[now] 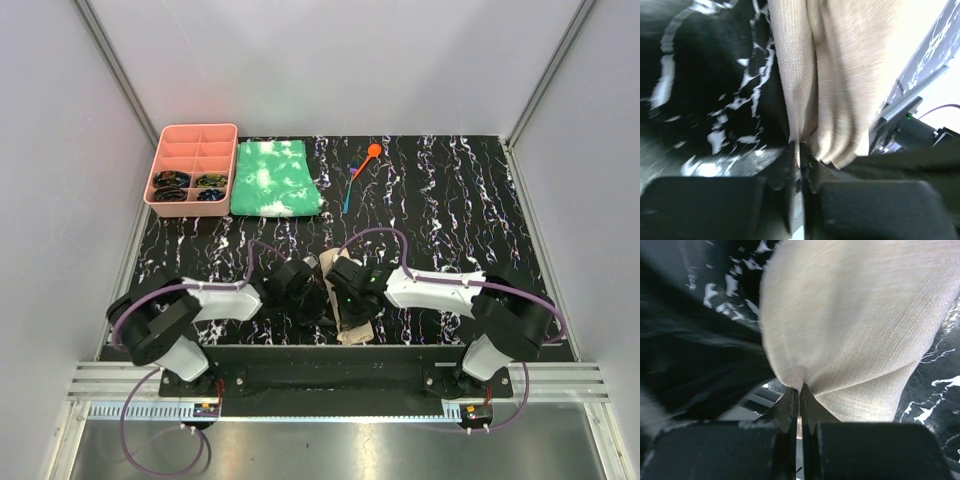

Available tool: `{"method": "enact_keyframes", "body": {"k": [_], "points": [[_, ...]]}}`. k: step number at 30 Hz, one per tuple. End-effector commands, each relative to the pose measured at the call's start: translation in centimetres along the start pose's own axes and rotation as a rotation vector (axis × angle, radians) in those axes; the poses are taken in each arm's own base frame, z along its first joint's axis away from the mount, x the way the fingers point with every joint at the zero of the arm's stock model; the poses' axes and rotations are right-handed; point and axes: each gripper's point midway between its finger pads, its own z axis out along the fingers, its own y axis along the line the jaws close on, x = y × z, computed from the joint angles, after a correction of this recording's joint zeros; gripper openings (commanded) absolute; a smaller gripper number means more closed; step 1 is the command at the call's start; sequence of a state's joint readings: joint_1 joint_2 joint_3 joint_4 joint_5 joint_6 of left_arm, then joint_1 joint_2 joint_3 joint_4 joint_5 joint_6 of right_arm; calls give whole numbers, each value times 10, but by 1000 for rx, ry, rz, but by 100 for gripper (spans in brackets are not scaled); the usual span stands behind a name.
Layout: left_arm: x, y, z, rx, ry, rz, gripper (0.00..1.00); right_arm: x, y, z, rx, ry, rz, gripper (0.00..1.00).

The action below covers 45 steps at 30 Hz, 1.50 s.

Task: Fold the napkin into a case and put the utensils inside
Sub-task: Smooth out the smaller rectangle-folded napkin at the center of the board.

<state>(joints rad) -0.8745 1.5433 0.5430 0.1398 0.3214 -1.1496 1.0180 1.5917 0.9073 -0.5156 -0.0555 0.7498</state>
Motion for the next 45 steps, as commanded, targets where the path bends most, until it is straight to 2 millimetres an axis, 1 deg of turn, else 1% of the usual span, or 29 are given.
{"method": "enact_keyframes", "body": {"k": [1,2,3,5,6,7,8,9,10,11,12,13,15,16,18,19,22,24,26,33,35,36,40,45], "points": [[-29,1,-24,-25,-132,38,14,8,-6,10,-16,24,36,0],[-33,-2,-29,-4,-138,45,15,7,-9,11,-15,24,40,0],[-43,2,-33,-6,-157,24,18,10,-13,12,-9,31,44,0],[-53,-5,-38,26,-158,37,23,9,-16,13,-9,30,49,0],[-67,-13,-43,46,-177,34,27,11,-18,13,-7,32,48,0],[-72,-13,-40,36,-165,35,29,11,-19,13,-6,33,49,0],[-77,-18,-41,44,-161,34,30,11,-21,12,-6,32,52,0],[-86,-31,-42,62,-180,47,31,10,-23,12,-6,29,60,0],[-91,-34,-40,57,-190,51,33,9,-21,11,-13,28,63,0],[-95,-32,-39,36,-203,40,33,8,-20,8,-23,20,60,0],[-102,-37,-39,33,-221,39,33,5,-18,8,-29,15,63,0],[-106,-35,-36,15,-227,28,33,5,-17,7,-33,14,64,0],[-114,-42,-35,8,-239,18,32,3,-15,6,-40,13,63,0],[-114,-38,-30,-13,-231,1,32,3,-14,6,-44,15,63,0],[-119,-29,-29,-85,-249,-36,32,2,-13,7,-46,15,64,0],[-122,-21,-26,-124,-267,-65,30,1,-12,7,-50,10,65,0],[-124,-13,-21,-168,-274,-114,28,1,-10,8,-62,7,70,0],[-125,-13,-17,-183,-267,-131,28,2,-8,8,-73,10,74,0],[-127,-18,-14,-183,-270,-134,28,3,-8,10,-76,15,74,0],[-127,-18,-8,-208,-284,-155,29,4,-9,12,-75,18,68,0],[-128,-19,-8,-204,-292,-152,29,4,-9,11,-78,17,65,0],[-128,-23,-11,-195,-302,-143,28,4,-8,12,-80,19,63,0],[-131,-25,-12,-196,-331,-140,29,3,-8,11,-83,15,61,0],[-129,-24,0,-191,-300,-157,29,3,-7,10,-87,15,62,0]]}}
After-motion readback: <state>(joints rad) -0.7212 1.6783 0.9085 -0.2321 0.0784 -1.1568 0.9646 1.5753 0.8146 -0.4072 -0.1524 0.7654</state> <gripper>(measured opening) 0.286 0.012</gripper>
